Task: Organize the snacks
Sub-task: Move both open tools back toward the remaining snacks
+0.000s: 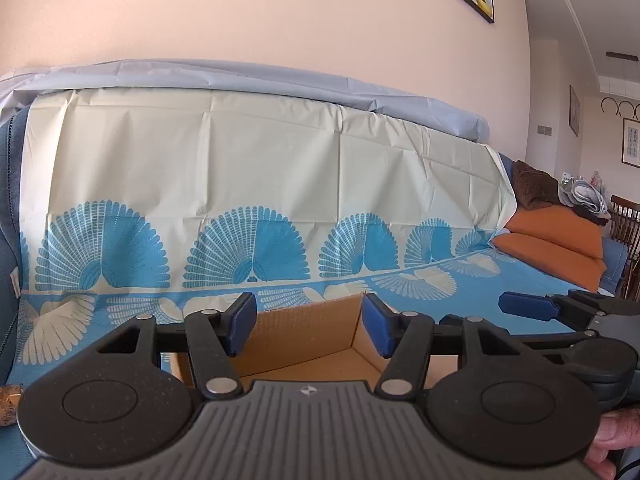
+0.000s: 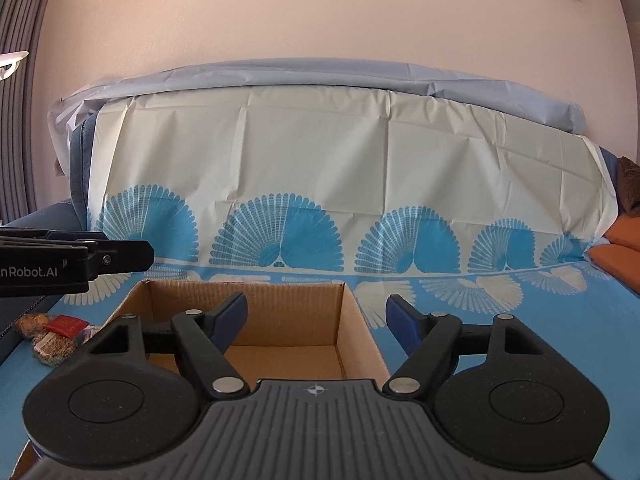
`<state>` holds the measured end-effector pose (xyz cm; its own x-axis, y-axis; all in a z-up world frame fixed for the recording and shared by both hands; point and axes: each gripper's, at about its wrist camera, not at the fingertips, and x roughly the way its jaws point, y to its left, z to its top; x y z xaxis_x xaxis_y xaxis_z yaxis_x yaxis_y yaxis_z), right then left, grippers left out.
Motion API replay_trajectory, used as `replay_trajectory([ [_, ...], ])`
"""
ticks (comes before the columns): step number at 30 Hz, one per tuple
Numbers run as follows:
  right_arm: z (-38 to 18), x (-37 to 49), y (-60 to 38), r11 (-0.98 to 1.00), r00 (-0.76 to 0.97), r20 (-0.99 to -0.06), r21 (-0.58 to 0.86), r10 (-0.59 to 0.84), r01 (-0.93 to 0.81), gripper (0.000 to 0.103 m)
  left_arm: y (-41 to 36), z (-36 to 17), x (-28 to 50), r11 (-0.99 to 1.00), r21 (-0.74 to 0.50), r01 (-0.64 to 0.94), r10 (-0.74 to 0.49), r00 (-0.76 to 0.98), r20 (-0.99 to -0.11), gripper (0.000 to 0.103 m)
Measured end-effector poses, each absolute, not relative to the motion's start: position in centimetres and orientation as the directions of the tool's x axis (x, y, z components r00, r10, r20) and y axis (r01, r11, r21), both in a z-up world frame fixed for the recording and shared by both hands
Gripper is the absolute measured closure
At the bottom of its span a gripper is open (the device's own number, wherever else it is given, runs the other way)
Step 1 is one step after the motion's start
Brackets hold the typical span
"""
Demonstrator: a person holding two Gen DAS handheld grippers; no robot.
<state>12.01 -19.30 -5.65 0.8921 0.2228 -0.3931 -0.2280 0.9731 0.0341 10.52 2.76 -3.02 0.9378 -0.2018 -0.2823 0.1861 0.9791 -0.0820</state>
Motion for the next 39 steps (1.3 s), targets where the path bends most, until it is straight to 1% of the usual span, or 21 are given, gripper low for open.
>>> replay_trajectory([
  [2, -5.7, 11.9, -18.5, 0.973, 0.892, -0.394, 0.028, 0.221, -0.228, 0.024, 3.3, -3.0, 10.2, 0.982, -0.076, 0.175, -0.189, 0.941, -0.279, 0.033],
  [4, -5.8, 11.8, -17.4, 0.975, 0.893, -0.399, 0.014, 0.21, -0.223, 0.024, 4.1, -3.0, 9.7, 0.982, -0.087, 0.171, -0.188, 0.943, -0.275, 0.025],
  [7, -5.9, 11.5, -15.9, 0.976, 0.895, -0.396, 0.013, 0.205, -0.218, 0.024, 5.5, -3.0, 9.3, 0.985, -0.106, 0.138, -0.163, 0.944, -0.288, 0.021],
  [12, -5.9, 11.0, -13.5, 0.979, 0.909, -0.365, 0.035, 0.202, -0.203, 0.023, 8.4, -2.9, 8.6, 0.992, -0.122, 0.045, -0.083, 0.942, -0.325, 0.018],
  [15, -5.8, 10.8, -12.0, 0.981, 0.918, -0.346, 0.057, 0.193, -0.185, 0.019, 10.6, -2.9, 8.2, 0.99, -0.135, -0.028, -0.023, 0.933, -0.36, 0.018],
  [18, -5.8, 10.7, -10.5, 0.976, 0.911, -0.348, 0.086, 0.22, -0.202, 0.019, 12.7, -2.9, 7.7, 0.986, -0.154, -0.068, 0.003, 0.922, -0.387, 0.018],
  [22, -6.0, 10.5, -8.4, 0.966, 0.892, -0.371, 0.119, 0.259, -0.231, 0.019, 15.1, -3.1, 7.1, 0.986, -0.127, -0.112, 0.048, 0.904, -0.426, 0.02],
  [23, -6.1, 10.5, -8.0, 0.961, 0.883, -0.38, 0.133, 0.276, -0.243, 0.019, 15.8, -3.1, 7.2, 0.985, -0.13, -0.117, 0.048, 0.896, -0.442, 0.021],
  [24, -6.1, 10.4, -7.5, 0.956, 0.874, -0.387, 0.146, 0.292, -0.255, 0.019, 16.4, -3.1, 7.3, 0.983, -0.131, -0.125, 0.052, 0.887, -0.459, 0.026],
  [25, -6.2, 10.4, -7.1, 0.95, 0.865, -0.395, 0.158, 0.309, -0.268, 0.019, 16.9, -3.1, 7.6, 0.982, -0.125, -0.139, 0.063, 0.877, -0.476, 0.036],
  [26, -6.2, 10.4, -6.5, 0.943, 0.853, -0.403, 0.17, 0.331, -0.286, 0.019, 17.4, -3.1, 8.1, 0.982, -0.106, -0.154, 0.082, 0.864, -0.497, 0.042],
  [28, -6.2, 10.4, -5.5, 0.93, 0.836, -0.408, 0.179, 0.366, -0.32, 0.024, 18.1, -3.0, 9.2, 0.983, -0.057, -0.174, 0.12, 0.848, -0.517, 0.068],
  [29, -6.1, 10.4, -5.0, 0.924, 0.828, -0.409, 0.18, 0.383, -0.338, 0.03, 18.6, -2.9, 9.7, 0.982, -0.044, -0.181, 0.133, 0.846, -0.516, 0.074],
  [30, -6.1, 10.3, -4.6, 0.916, 0.818, -0.411, 0.184, 0.402, -0.357, 0.04, 19.3, -2.9, 10.3, 0.98, -0.042, -0.192, 0.144, 0.845, -0.515, 0.08],
  [31, -6.1, 10.3, -4.2, 0.906, 0.805, -0.415, 0.192, 0.424, -0.378, 0.045, 19.9, -3.1, 10.7, 0.978, -0.046, -0.203, 0.151, 0.844, -0.514, 0.081],
  [33, -6.3, 10.3, -3.6, 0.885, 0.777, -0.425, 0.217, 0.465, -0.411, 0.062, 21.3, -4.3, 11.2, 0.972, -0.06, -0.227, 0.164, 0.839, -0.519, 0.081],
  [34, -6.5, 10.2, -3.2, 0.876, 0.762, -0.432, 0.232, 0.482, -0.422, 0.065, 22.1, -5.2, 11.4, 0.967, -0.064, -0.246, 0.172, 0.82, -0.546, 0.081],
  [35, -6.6, 10.1, -2.7, 0.867, 0.749, -0.438, 0.248, 0.498, -0.431, 0.07, 22.9, -6.0, 11.9, 0.957, -0.072, -0.281, 0.185, 0.782, -0.595, 0.081],
  [36, -6.8, 9.9, -2.2, 0.859, 0.736, -0.443, 0.259, 0.512, -0.442, 0.072, 24.2, -6.5, 12.3, 0.939, -0.107, -0.326, 0.191, 0.755, -0.627, 0.081],
  [37, -6.9, 9.5, -1.4, 0.848, 0.72, -0.448, 0.264, 0.53, -0.46, 0.072, 25.3, -6.9, 12.3, 0.923, -0.154, -0.352, 0.183, 0.755, -0.63, 0.08],
  [39, -7.1, 8.8, 0.2, 0.826, 0.696, -0.447, 0.258, 0.562, -0.501, 0.072, 27.2, -8.0, 12.6, 0.893, -0.203, -0.402, 0.186, 0.74, -0.646, 0.08],
])
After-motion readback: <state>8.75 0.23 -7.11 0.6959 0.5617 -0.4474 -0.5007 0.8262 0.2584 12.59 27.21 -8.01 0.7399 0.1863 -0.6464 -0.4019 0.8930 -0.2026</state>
